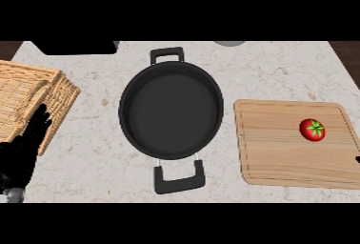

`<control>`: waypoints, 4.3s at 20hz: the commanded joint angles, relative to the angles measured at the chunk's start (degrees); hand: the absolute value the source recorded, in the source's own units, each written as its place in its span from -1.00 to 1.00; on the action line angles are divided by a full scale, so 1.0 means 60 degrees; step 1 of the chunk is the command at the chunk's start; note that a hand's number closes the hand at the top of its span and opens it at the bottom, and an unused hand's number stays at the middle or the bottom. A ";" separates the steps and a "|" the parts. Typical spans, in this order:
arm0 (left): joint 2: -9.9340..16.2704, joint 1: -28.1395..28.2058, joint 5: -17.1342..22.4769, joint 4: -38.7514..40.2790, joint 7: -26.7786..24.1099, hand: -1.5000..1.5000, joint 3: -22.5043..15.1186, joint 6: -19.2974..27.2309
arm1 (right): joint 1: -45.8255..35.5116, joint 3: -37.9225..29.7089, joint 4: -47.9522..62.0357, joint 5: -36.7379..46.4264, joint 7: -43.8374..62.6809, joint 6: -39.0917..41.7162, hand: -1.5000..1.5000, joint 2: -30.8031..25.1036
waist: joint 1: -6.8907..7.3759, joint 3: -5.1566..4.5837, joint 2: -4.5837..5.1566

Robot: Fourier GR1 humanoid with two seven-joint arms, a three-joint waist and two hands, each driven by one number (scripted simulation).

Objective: Pick the tomato from the cutting board and place it in the pot

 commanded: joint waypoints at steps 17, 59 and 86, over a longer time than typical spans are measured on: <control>-0.0215 -0.0592 -0.0207 0.0703 -0.0012 0.00 0.0206 -0.0926 | -0.2755 0.1788 -0.0756 -0.1644 0.7385 0.6905 -1.00 -0.3502 | 0.0689 -0.0011 0.0183; -0.1972 -0.0734 -0.2151 0.0523 0.0649 0.00 0.2060 -0.2161 | -0.6754 0.1926 0.5585 0.2699 0.6962 0.9473 -1.00 0.0645 | 0.0333 0.0011 0.0067; -0.2490 -0.0502 -0.2852 0.0440 0.0686 0.00 0.1951 -0.2451 | -0.7903 1.0551 -0.0420 0.5504 0.6306 0.9068 1.00 0.6110 | 0.0631 -0.0007 -0.0095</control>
